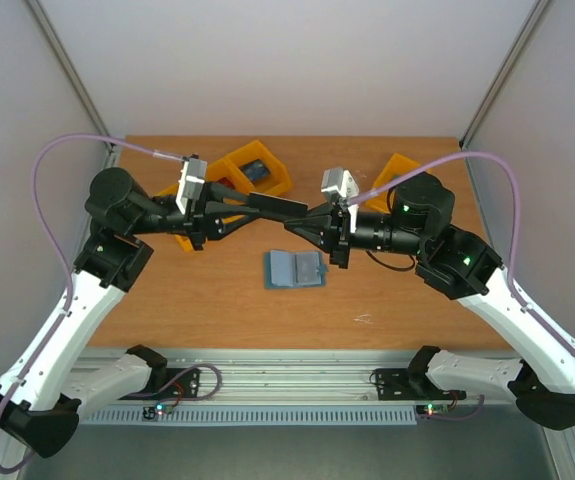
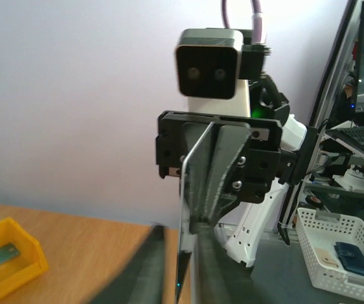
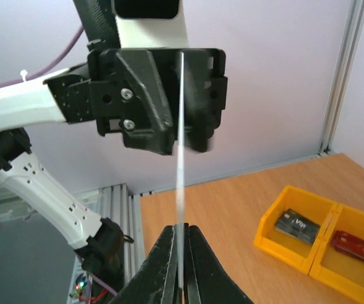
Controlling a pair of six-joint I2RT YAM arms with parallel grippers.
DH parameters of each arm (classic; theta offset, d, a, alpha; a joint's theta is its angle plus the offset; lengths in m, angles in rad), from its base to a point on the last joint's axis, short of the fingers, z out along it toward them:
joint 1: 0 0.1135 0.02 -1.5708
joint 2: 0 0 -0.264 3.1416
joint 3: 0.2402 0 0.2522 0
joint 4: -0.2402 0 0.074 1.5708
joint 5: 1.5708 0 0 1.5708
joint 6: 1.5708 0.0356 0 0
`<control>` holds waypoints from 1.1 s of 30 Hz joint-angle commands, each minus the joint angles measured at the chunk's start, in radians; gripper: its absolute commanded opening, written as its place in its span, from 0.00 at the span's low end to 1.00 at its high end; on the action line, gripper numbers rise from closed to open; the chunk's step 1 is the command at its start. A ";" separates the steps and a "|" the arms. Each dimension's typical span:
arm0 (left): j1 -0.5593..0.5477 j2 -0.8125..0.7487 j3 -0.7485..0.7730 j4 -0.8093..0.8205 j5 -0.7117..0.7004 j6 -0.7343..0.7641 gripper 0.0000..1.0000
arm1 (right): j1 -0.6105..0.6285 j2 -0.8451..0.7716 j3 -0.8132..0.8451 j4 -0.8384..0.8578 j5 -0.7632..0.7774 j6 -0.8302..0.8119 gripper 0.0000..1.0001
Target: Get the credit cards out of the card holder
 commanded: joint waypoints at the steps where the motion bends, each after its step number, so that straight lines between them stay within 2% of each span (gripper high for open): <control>1: 0.013 -0.008 0.002 -0.102 0.008 0.077 0.46 | -0.006 -0.033 0.079 -0.164 -0.025 -0.110 0.01; 2: 0.017 -0.008 0.012 -0.145 0.015 0.110 0.65 | -0.006 -0.022 0.103 -0.231 -0.019 -0.139 0.01; 3: 0.022 -0.006 0.027 -0.193 0.023 0.140 0.73 | -0.006 -0.007 0.131 -0.302 -0.006 -0.170 0.01; 5: 0.033 -0.003 0.071 -0.337 0.036 0.269 0.78 | -0.006 0.034 0.194 -0.446 0.032 -0.218 0.01; 9: 0.042 0.022 0.181 -0.734 -0.066 0.642 0.79 | -0.002 0.141 0.299 -0.686 0.075 -0.279 0.01; 10: 0.041 0.031 0.215 -0.819 -0.092 0.773 0.77 | 0.009 0.177 0.326 -0.744 0.107 -0.292 0.01; 12: 0.034 0.046 0.259 -0.964 -0.127 0.938 0.72 | 0.068 0.249 0.378 -0.844 0.241 -0.327 0.01; 14: 0.017 0.060 0.293 -1.096 -0.153 1.083 0.69 | 0.098 0.300 0.408 -0.884 0.301 -0.347 0.01; 16: -0.017 0.074 0.302 -1.202 -0.185 1.173 0.66 | 0.105 0.320 0.422 -0.858 0.288 -0.353 0.01; 19: -0.065 0.100 0.286 -1.298 -0.200 1.205 0.65 | 0.133 0.342 0.439 -0.813 0.270 -0.359 0.01; 25: -0.074 0.114 0.248 -1.150 -0.290 1.051 0.46 | 0.180 0.390 0.457 -0.803 0.283 -0.376 0.01; 30: -0.074 0.119 0.245 -1.166 -0.279 1.065 0.44 | 0.194 0.393 0.453 -0.811 0.277 -0.383 0.01; 31: -0.074 0.118 0.242 -1.169 -0.269 1.069 0.40 | 0.194 0.390 0.451 -0.809 0.272 -0.383 0.01; 32: -0.075 0.116 0.239 -1.167 -0.262 1.071 0.29 | 0.195 0.387 0.449 -0.805 0.272 -0.384 0.01; 33: -0.075 0.114 0.240 -1.166 -0.257 1.070 0.22 | 0.194 0.384 0.446 -0.802 0.275 -0.385 0.01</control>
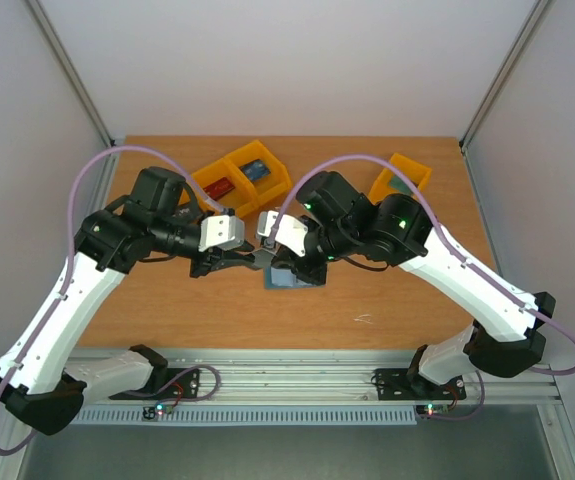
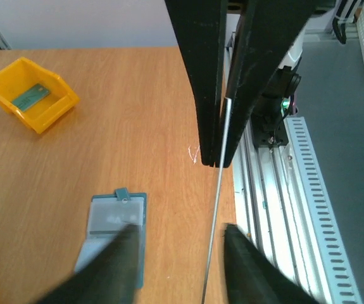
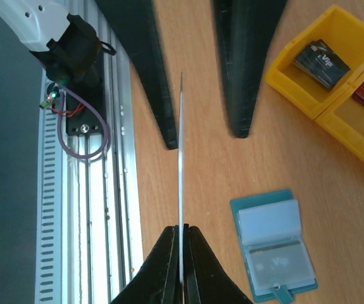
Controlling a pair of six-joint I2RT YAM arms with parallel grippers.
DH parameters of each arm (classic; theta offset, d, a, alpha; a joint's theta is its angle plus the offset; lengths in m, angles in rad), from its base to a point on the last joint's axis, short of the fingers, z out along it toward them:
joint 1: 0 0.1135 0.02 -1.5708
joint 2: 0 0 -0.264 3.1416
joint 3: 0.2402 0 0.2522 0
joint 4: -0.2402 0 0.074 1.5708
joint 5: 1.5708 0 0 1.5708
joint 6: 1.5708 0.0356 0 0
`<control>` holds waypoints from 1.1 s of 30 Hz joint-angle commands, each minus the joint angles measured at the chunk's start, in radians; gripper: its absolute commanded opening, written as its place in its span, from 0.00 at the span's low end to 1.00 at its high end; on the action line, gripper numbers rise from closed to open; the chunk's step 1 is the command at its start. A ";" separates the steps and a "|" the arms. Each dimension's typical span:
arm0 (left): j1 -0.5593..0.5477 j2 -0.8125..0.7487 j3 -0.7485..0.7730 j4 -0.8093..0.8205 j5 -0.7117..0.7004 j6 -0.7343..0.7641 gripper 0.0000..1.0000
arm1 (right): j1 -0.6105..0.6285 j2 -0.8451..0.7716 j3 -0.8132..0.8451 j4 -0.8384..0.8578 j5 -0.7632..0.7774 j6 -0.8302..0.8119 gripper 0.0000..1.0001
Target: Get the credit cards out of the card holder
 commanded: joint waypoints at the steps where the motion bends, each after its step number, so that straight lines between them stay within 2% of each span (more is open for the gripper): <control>1: -0.003 -0.007 -0.006 0.012 0.016 0.006 0.06 | 0.008 -0.006 0.009 0.003 0.013 -0.023 0.01; 2: -0.004 -0.007 -0.002 0.015 0.014 0.000 0.01 | 0.007 -0.011 0.002 0.006 0.020 -0.025 0.01; 5: -0.004 -0.007 0.001 0.026 -0.004 -0.014 0.00 | 0.007 -0.029 -0.030 0.036 0.059 -0.021 0.02; 6: -0.003 -0.008 -0.006 0.044 -0.027 -0.028 0.00 | 0.005 -0.043 -0.052 0.064 0.084 -0.010 0.09; 9: -0.002 -0.019 -0.055 0.129 -0.186 -0.095 0.00 | -0.049 -0.112 -0.170 0.192 0.155 0.039 0.50; 10: 0.001 -0.024 -0.093 0.153 -0.258 -0.099 0.00 | -0.089 -0.136 -0.211 0.250 0.144 0.064 0.61; 12: 0.010 -0.026 -0.146 0.187 -0.412 -0.070 0.00 | -0.204 -0.182 -0.269 0.306 0.062 0.135 0.76; 13: 0.018 -0.022 -0.169 0.199 -0.485 -0.045 0.00 | -0.260 -0.200 -0.290 0.329 0.018 0.172 0.92; 14: 0.028 -0.014 -0.186 0.208 -0.548 -0.026 0.00 | -0.315 -0.217 -0.312 0.349 -0.017 0.212 0.98; 17: 0.092 0.037 -0.212 0.234 -0.716 0.034 0.00 | -0.411 -0.245 -0.357 0.382 -0.053 0.251 0.99; 22: 0.212 0.137 -0.247 0.374 -0.903 0.140 0.00 | -0.474 -0.210 -0.368 0.389 -0.060 0.247 0.98; 27: 0.316 0.272 -0.236 0.453 -0.978 0.262 0.00 | -0.536 -0.179 -0.372 0.426 -0.159 0.221 0.98; 33: 0.369 0.469 -0.142 0.508 -1.045 0.292 0.00 | -0.617 -0.120 -0.357 0.449 -0.267 0.212 0.99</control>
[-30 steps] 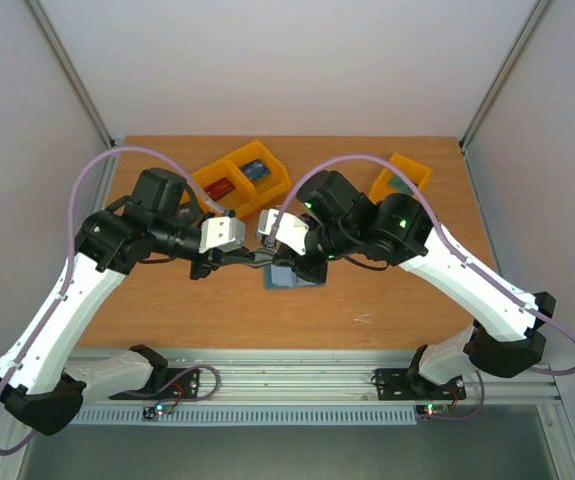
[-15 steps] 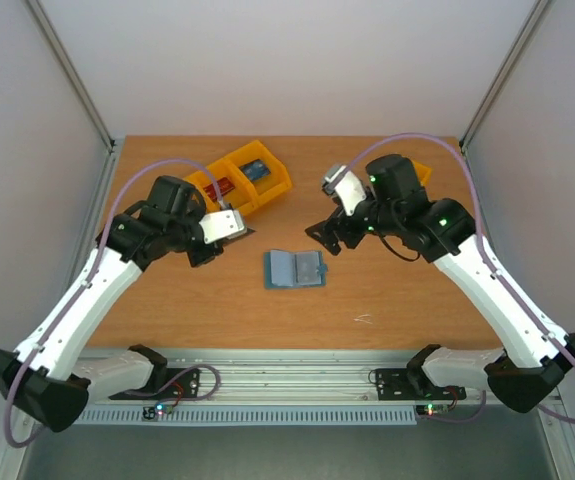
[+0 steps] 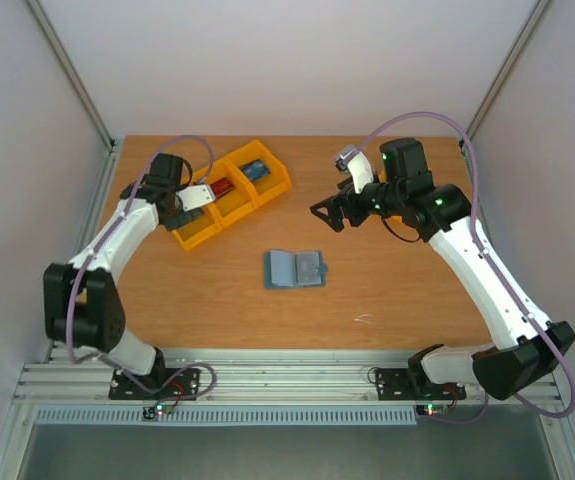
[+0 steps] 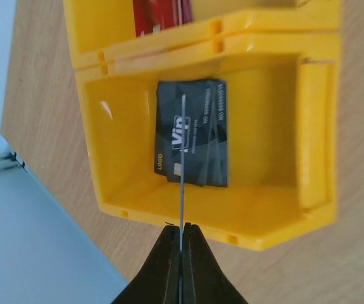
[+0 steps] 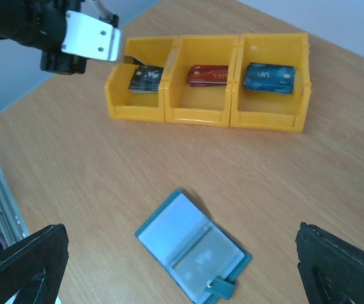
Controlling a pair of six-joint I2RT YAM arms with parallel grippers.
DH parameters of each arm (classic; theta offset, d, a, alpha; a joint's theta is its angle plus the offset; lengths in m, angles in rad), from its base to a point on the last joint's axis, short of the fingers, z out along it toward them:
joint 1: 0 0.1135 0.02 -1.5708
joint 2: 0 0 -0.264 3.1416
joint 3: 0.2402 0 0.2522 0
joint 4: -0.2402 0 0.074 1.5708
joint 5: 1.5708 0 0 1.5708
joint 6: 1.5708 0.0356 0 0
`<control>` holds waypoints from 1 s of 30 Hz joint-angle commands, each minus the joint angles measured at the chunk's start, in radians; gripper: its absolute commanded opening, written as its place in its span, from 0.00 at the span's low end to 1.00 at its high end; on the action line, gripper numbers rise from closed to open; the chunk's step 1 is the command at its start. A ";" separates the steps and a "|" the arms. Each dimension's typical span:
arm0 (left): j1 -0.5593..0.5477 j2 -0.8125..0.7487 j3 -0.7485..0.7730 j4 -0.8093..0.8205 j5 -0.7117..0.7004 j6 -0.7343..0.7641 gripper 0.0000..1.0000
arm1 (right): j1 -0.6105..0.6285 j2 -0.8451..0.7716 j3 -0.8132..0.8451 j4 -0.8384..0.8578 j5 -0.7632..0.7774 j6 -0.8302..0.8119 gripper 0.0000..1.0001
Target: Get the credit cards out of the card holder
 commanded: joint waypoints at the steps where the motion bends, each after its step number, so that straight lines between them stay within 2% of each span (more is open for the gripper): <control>1: 0.017 0.119 0.099 0.095 -0.086 0.064 0.00 | -0.054 0.041 0.016 0.042 -0.121 -0.009 0.99; 6: 0.025 0.242 0.151 0.144 -0.140 0.090 0.00 | -0.093 0.071 0.029 0.043 -0.172 -0.014 0.99; 15: 0.052 0.310 0.098 0.255 -0.162 0.155 0.00 | -0.109 0.066 0.027 0.040 -0.206 -0.022 0.98; 30: 0.092 0.256 0.047 0.222 -0.110 0.111 0.00 | -0.109 0.066 0.041 0.023 -0.236 -0.023 0.99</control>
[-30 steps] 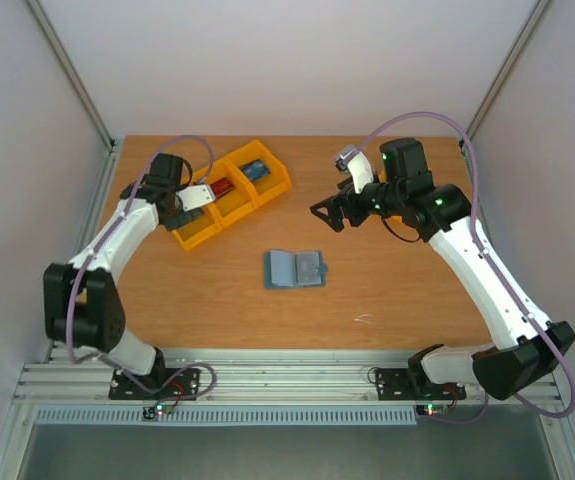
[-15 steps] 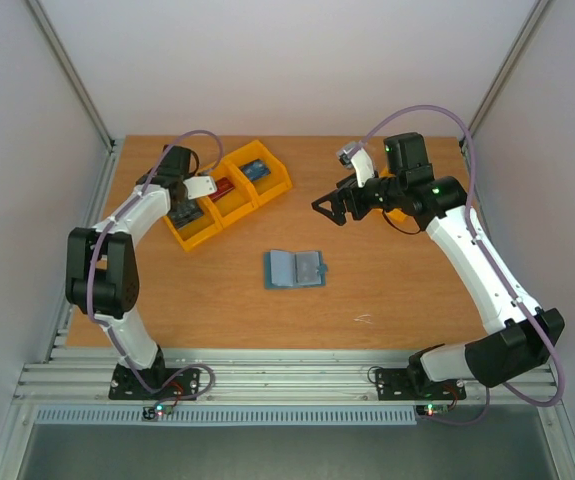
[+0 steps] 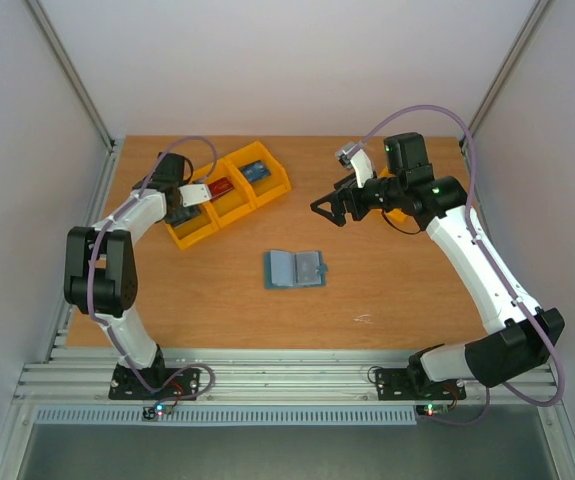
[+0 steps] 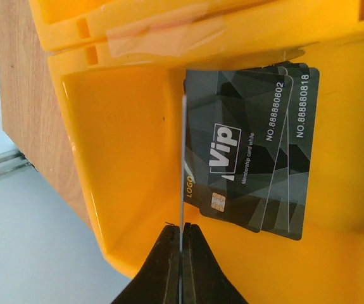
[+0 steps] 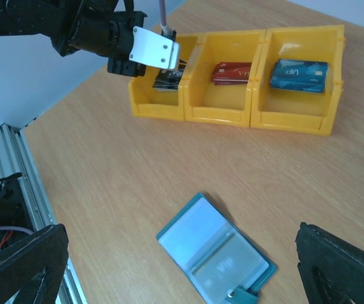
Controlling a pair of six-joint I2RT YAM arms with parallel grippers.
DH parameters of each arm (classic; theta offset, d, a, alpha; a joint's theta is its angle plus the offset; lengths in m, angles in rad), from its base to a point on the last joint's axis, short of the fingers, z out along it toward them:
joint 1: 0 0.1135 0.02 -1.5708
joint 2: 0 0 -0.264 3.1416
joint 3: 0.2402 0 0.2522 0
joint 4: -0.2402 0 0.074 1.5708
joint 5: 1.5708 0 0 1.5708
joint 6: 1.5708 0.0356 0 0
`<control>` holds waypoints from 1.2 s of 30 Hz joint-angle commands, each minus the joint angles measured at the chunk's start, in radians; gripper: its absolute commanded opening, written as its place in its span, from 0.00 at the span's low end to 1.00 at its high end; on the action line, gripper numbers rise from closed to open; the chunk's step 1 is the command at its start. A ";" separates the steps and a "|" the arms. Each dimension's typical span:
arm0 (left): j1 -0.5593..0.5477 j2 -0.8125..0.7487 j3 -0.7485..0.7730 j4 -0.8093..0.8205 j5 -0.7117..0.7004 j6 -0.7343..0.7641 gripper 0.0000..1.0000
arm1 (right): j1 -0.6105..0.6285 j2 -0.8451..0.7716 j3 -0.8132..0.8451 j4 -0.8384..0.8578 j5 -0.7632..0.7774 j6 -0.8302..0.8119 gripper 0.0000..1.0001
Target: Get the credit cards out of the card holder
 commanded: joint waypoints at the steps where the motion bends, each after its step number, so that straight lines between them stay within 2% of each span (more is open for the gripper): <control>1: 0.021 -0.032 -0.014 0.008 0.015 -0.023 0.00 | -0.008 -0.014 0.039 0.001 -0.032 -0.015 0.98; 12: 0.020 0.025 -0.006 0.075 0.009 0.028 0.00 | -0.008 -0.037 0.042 -0.022 -0.028 -0.025 0.98; 22: 0.020 0.041 -0.026 0.087 0.073 0.062 0.03 | -0.008 -0.048 0.041 -0.029 -0.040 -0.021 0.98; 25: 0.020 0.041 -0.024 0.074 0.080 0.046 0.10 | -0.008 -0.052 0.049 -0.032 -0.040 -0.019 0.98; 30: 0.019 0.021 -0.035 0.050 0.100 0.040 0.33 | -0.009 -0.051 0.055 -0.036 -0.038 -0.013 0.99; 36: 0.022 0.003 -0.036 0.050 0.086 0.015 0.52 | -0.008 -0.052 0.059 -0.036 -0.053 0.000 0.98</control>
